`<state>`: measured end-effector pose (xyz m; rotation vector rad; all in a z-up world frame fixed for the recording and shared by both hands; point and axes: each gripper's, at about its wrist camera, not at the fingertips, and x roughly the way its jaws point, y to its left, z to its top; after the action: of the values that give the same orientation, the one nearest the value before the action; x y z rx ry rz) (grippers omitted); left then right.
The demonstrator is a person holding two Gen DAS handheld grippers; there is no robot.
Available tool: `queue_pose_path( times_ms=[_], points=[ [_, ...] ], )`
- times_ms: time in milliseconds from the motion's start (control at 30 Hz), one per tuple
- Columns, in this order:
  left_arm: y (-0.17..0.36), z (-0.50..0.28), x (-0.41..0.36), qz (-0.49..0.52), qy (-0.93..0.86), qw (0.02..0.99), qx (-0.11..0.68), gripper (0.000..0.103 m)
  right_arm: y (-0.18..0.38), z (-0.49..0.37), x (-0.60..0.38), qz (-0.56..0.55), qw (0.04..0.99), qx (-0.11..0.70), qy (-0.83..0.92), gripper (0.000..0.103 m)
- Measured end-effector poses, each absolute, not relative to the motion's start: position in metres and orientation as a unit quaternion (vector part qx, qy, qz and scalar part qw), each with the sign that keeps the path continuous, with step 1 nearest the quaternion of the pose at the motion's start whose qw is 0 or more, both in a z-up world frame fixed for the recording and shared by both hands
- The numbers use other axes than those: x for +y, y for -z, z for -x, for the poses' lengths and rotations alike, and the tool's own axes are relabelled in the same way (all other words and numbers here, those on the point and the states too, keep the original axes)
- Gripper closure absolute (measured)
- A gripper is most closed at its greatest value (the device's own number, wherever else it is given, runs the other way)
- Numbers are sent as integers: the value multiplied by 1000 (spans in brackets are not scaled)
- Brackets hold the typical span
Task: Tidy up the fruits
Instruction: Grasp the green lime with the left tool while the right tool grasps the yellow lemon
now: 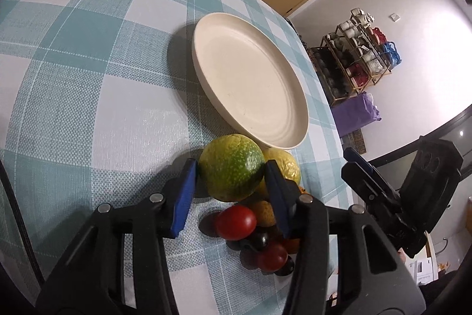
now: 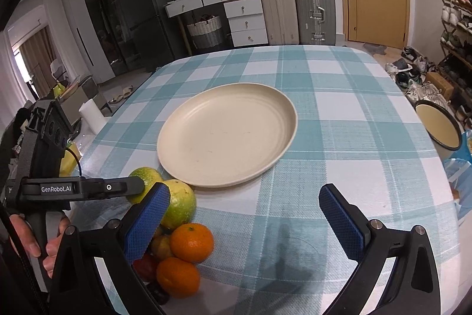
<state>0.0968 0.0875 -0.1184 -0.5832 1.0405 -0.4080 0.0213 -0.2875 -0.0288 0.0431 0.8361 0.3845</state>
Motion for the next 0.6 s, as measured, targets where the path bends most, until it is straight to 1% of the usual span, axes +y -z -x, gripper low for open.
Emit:
queue_pose_path(
  times_ms=[133,300,600],
  points=[
    [126,-105,86,287,197,792,501,57,31,-25,-284,-28,891,412,-188,0],
    [125,-115,75,261,192,803,499,57,32,-27,-283,-29,890,416,-185,0],
    [125,-118,77,262,187,799,508,57,35,-32,-283,-37,883,425,-195,0]
  ],
)
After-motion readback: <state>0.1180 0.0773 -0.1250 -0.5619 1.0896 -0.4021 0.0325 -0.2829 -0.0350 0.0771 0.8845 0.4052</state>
